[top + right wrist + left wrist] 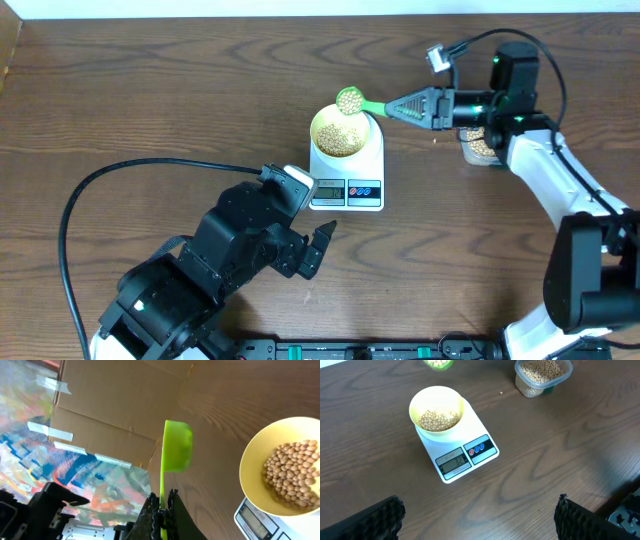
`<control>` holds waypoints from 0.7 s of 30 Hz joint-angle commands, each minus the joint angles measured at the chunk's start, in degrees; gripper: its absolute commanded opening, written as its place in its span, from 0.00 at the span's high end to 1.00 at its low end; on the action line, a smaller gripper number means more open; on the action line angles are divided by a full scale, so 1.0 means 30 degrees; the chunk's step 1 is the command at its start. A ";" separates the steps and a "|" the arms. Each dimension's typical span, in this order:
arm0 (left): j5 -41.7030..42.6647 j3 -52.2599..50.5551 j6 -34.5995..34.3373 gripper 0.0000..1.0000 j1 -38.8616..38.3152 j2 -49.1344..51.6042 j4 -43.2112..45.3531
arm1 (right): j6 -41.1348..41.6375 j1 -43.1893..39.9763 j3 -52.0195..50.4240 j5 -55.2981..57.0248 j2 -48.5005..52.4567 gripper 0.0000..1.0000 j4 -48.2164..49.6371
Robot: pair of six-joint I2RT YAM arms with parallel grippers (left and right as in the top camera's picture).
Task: Scoop item into bowl and weigh 50g on scale
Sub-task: 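Carry filled scoop with right gripper over the yellow bowl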
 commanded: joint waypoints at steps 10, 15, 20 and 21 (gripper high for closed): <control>-0.0044 0.0138 -0.0029 0.02 0.0051 -0.0015 0.0015 | -0.5122 0.0984 0.0051 0.3045 0.1406 0.99 -0.2579; -0.0044 0.0138 -0.0029 0.02 0.0051 -0.0015 0.0007 | -0.7628 0.1202 0.0051 0.5100 0.1406 0.99 -0.4379; -0.0044 0.0138 -0.0029 0.02 0.0051 -0.0015 0.0015 | -0.9843 0.1326 0.0058 0.7293 0.1399 0.99 -0.5945; -0.0044 0.0138 -0.0029 0.02 0.0051 -0.0015 0.0015 | -1.0040 0.1341 0.0073 0.7431 0.1399 0.99 -0.6054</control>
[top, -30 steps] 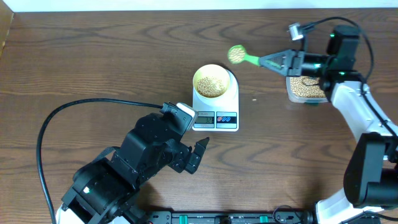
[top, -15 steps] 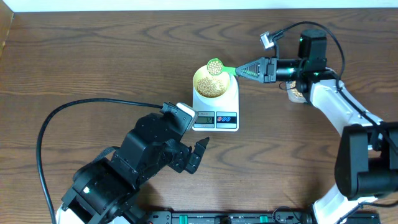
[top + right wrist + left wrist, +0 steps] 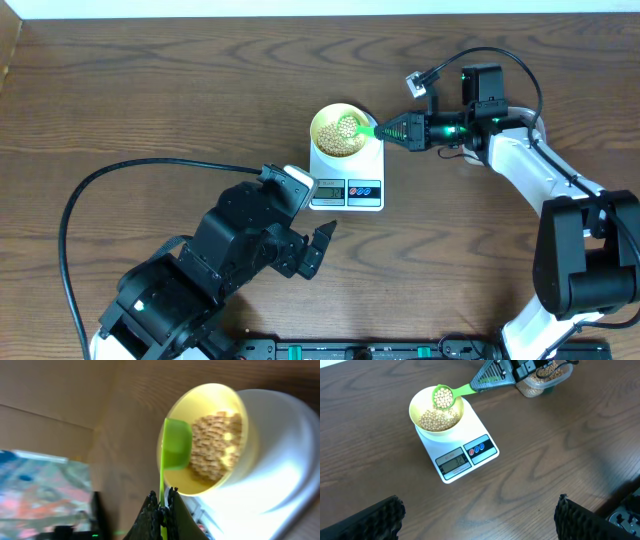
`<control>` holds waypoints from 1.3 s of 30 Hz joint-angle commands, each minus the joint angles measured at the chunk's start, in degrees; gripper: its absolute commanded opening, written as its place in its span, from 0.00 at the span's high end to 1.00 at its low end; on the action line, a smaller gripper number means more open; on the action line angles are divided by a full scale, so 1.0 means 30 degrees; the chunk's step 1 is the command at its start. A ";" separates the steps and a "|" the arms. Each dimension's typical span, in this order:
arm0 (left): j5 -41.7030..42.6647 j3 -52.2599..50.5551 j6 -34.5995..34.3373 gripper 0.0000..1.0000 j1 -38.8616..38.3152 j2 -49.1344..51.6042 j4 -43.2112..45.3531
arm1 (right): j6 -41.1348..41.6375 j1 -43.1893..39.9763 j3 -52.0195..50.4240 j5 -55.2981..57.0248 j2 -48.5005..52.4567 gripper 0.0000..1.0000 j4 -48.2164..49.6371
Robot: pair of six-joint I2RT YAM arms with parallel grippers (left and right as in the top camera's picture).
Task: Scoop item into bowl and weigh 50g on scale
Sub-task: 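Carry filled scoop with right gripper over the yellow bowl, then tip scoop with right gripper and shake beans into the yellow bowl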
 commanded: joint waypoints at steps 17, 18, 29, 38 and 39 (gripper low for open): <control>-0.0044 0.0138 -0.0036 0.02 0.0051 -0.0015 0.0015 | -0.6849 0.1443 0.1792 0.4401 0.0066 0.99 -0.3730; -0.0044 0.0138 -0.0036 0.02 0.0051 -0.0015 0.0015 | -0.7184 0.1596 0.2215 0.4845 0.0066 0.99 -0.4226; -0.0044 0.0138 -0.0036 0.02 0.0051 -0.0015 0.0015 | -0.8510 0.2798 0.4269 0.8123 0.0066 0.99 -0.6258; -0.0044 0.0138 -0.0036 0.02 0.0051 -0.0015 0.0007 | -0.9369 0.4073 0.5406 1.0907 0.0066 0.99 -0.7213; -0.0044 0.0138 -0.0036 0.02 0.0051 -0.0015 0.0007 | -0.9479 0.4211 0.5552 1.1169 0.0066 0.99 -0.7337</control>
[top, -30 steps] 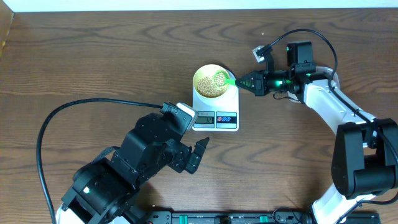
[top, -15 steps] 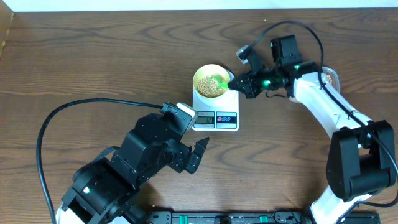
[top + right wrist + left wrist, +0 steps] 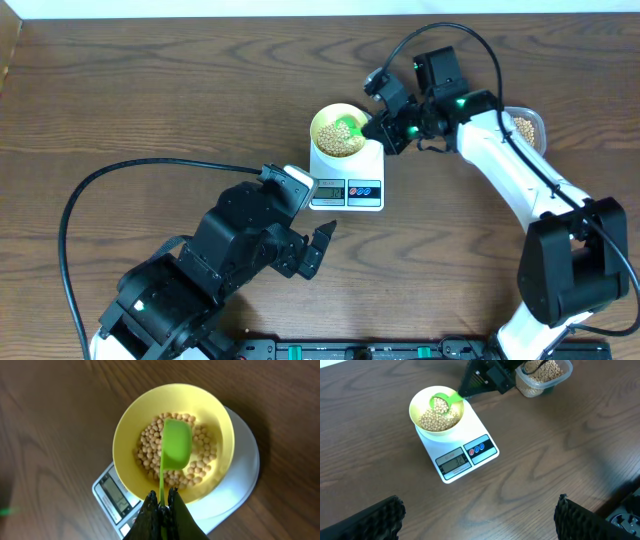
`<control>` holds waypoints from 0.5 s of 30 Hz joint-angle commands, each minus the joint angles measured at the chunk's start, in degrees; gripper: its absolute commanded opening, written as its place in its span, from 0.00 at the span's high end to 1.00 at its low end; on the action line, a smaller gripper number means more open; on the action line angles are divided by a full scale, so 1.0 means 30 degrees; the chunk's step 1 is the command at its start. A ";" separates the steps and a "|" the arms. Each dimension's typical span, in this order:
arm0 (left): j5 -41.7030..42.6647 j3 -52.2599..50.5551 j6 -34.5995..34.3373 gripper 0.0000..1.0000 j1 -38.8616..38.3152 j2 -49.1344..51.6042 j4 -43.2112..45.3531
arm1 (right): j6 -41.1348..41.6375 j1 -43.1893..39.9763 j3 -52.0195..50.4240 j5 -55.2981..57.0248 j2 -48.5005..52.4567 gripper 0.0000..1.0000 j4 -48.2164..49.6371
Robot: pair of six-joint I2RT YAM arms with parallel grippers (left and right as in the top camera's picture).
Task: Scoop item into bowl and weigh 50g on scale
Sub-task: 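Tip scoop with right gripper and shake beans into the yellow bowl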
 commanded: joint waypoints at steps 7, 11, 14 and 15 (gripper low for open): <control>-0.0044 0.0138 -0.0036 0.02 0.0051 -0.0015 0.0015 | -0.1377 0.1545 0.1756 0.3526 0.0066 0.99 -0.1166; -0.0044 0.0138 -0.0036 0.02 0.0051 -0.0015 0.0007 | -0.1690 0.1967 0.2178 0.4532 0.0066 0.99 -0.1734; -0.0044 0.0138 -0.0036 0.02 0.0051 -0.0015 0.0015 | -0.1785 0.2229 0.2703 0.5224 0.0066 0.99 -0.2229; -0.0044 0.0138 -0.0036 0.02 0.0051 -0.0015 0.0015 | -0.1836 0.2295 0.2914 0.5326 0.0066 0.99 -0.2404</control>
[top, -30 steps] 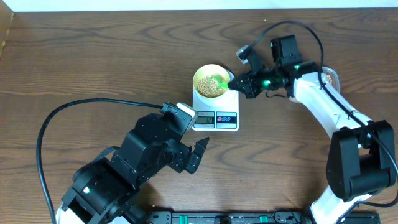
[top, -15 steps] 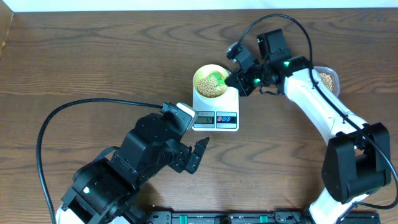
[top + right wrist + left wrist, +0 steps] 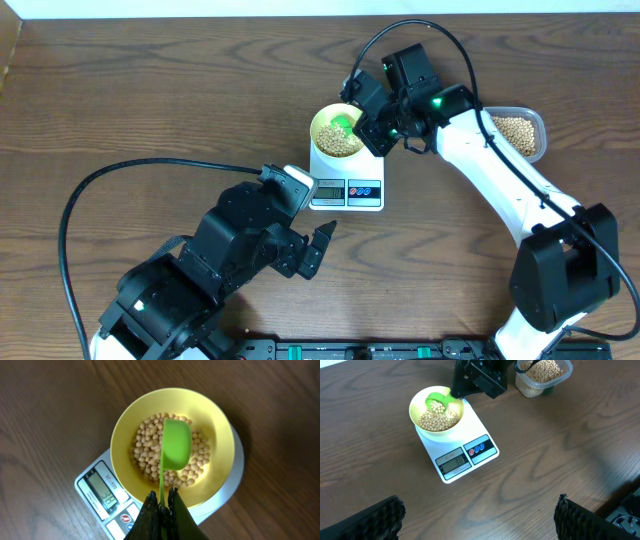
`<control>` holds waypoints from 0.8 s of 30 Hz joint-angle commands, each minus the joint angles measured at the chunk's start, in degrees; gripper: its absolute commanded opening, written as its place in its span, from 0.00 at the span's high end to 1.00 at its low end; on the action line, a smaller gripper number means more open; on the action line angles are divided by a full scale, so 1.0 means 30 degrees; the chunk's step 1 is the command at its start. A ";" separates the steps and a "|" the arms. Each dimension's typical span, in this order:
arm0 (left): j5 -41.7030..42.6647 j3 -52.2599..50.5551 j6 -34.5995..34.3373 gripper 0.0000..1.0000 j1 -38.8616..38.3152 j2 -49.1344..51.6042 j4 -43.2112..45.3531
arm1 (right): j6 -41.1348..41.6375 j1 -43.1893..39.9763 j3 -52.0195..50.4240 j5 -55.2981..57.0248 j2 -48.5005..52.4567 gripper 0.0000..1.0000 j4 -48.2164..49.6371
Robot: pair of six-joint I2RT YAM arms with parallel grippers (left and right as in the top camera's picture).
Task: Scoop item into bowl and weigh 50g on scale
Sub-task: 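Tip scoop with right gripper and shake beans into the yellow bowl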
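A yellow bowl point(image 3: 322, 141) of pale beans sits on the white scale point(image 3: 347, 190). My right gripper point(image 3: 161, 494) is shut on the handle of a green scoop point(image 3: 176, 450). The scoop hangs over the bowl point(image 3: 120, 440) with its back facing the wrist camera. In the left wrist view the scoop point(image 3: 436, 398) is tipped, with beans at its mouth above the pile. The scale's display point(image 3: 102, 491) is lit, but I cannot read its digits for sure. My left gripper point(image 3: 477, 502) stands open over bare table in front of the scale, with nothing in it.
A clear tub of beans point(image 3: 518, 132) stands to the right of the scale, behind my right arm. A black cable point(image 3: 110, 190) loops across the table on the left. My left arm fills the near left.
My right arm has shifted slightly left and turned over the scale. The scoop is still tipped over the bowl. The left arm has not moved.
My right gripper first held the full scoop just beyond the bowl's far rim. Then the scoop was level over the bowl, still full. Later it was tipped inside the bowl. Now it is turned over above the beans. The left gripper stayed open and still.
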 commanded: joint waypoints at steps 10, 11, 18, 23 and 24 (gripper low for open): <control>-0.0044 0.0138 -0.0036 0.02 0.0051 -0.0015 0.0007 | -0.0517 0.0918 0.2106 0.1107 0.0066 0.99 -0.1421; -0.0044 0.0138 -0.0036 0.02 0.0051 -0.0015 0.0015 | -0.0517 0.1035 0.2106 0.1107 0.0066 0.99 -0.1559; -0.0044 0.0138 -0.0036 0.02 0.0051 -0.0015 0.0015 | 0.0146 0.1348 0.2120 0.1107 0.0066 0.99 -0.2193; -0.0044 0.0138 -0.0036 0.02 0.0051 -0.0015 0.0007 | 0.0663 0.1348 0.2120 0.1100 0.0066 0.99 -0.2251; -0.0044 0.0138 -0.0036 0.02 0.0051 -0.0015 0.0007 | 0.0685 0.1348 0.2120 0.1100 0.0066 0.99 -0.2280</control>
